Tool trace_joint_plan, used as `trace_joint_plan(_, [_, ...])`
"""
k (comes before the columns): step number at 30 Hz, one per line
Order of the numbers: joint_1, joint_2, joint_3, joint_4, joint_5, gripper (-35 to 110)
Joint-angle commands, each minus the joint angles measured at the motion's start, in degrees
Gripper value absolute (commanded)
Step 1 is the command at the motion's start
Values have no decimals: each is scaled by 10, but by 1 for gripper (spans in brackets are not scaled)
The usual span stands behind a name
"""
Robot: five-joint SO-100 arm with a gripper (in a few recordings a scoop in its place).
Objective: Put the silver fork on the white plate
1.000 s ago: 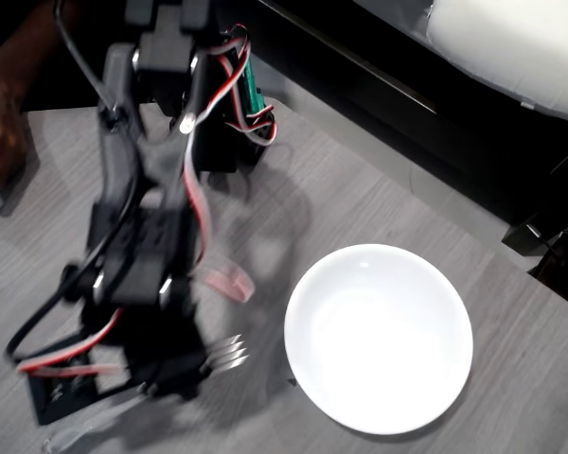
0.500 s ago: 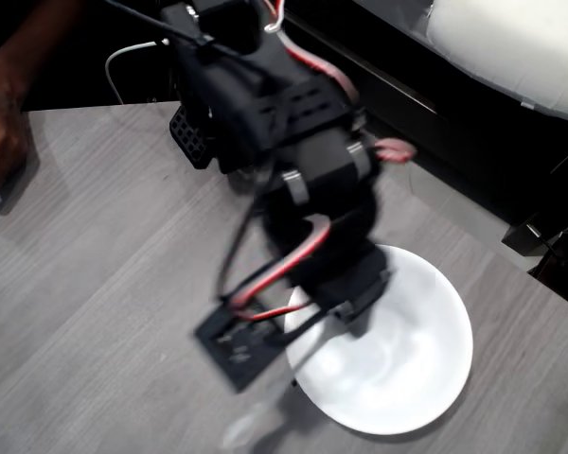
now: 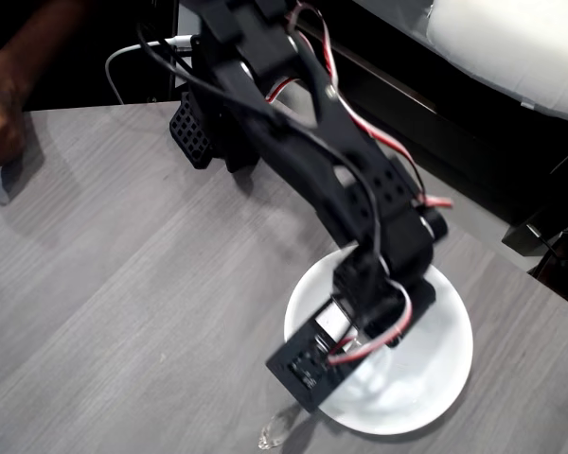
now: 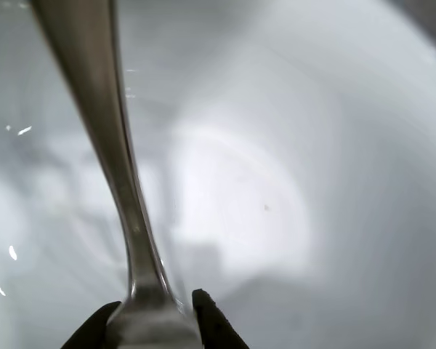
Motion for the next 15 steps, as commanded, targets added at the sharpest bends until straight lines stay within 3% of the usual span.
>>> trace_joint_plan(1, [2,-53,-76,26,3,28])
trace_joint_plan(15, [66,219,-89,204,4,30])
